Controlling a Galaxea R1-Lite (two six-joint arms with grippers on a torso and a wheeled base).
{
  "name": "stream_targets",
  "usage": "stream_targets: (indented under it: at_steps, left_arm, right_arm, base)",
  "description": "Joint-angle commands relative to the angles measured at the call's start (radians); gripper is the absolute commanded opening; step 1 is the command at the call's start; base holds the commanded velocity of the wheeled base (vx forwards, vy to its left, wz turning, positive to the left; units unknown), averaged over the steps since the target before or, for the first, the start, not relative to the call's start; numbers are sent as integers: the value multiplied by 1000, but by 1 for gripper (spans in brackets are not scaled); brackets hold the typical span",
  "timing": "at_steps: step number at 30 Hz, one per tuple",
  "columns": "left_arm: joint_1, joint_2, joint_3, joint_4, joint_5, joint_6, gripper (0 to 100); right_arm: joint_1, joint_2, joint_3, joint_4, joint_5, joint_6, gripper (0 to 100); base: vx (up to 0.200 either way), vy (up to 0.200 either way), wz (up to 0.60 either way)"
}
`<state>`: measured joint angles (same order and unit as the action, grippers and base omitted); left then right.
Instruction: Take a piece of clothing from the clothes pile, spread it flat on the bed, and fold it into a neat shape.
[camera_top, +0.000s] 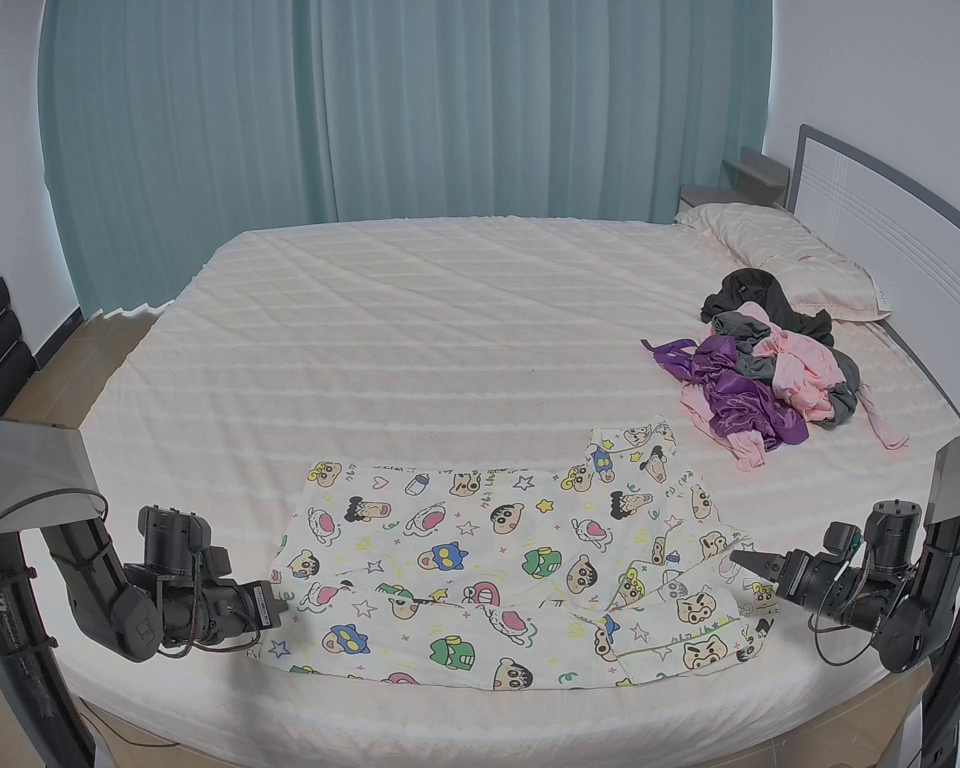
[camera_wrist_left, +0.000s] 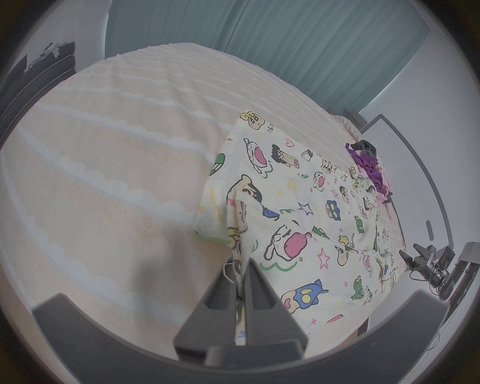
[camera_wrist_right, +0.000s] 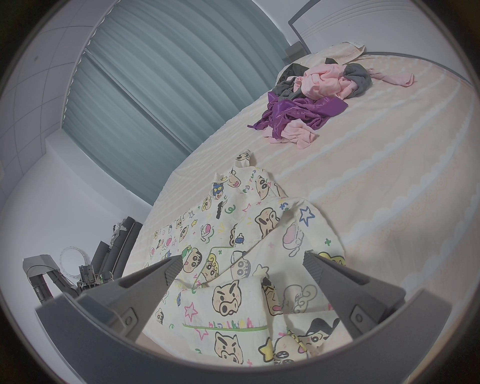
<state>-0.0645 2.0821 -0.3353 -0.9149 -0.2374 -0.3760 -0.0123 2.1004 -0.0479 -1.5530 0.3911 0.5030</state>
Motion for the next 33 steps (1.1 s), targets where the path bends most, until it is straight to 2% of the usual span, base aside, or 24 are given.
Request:
stream_targets:
  at_steps: [1, 2, 9, 14, 22, 27, 33]
  left_arm:
    - [0, 18, 2, -7, 0, 0, 0]
    - [0, 26, -1, -7, 4, 0, 100]
    - [2, 29, -4, -16, 9, 3, 100]
    - [14, 21, 12, -76, 38, 0, 100]
    - [25, -132, 16, -79, 36, -6, 100]
    - [18, -172, 12, -82, 35, -84, 100]
    - [18, -163, 19, -102, 27, -83, 100]
  right_arm:
    - [0, 3, 0, -6, 0, 0, 100]
    - [0, 3, 0, -6, 0, 0, 100]
    - [3, 3, 8, -6, 0, -1, 100]
    - [2, 3, 8, -6, 0, -1, 100]
    - [3, 3, 8, -6, -1, -1, 100]
    - [3, 1, 6, -6, 2, 0, 100]
    - [3, -2, 8, -6, 2, 2, 100]
  base:
    - [0, 0, 0]
    - [0, 0, 0]
    - [0, 0, 0]
    - [0, 0, 0]
    - [0, 0, 0]
    - [0, 0, 0]
    - [200, 0, 0]
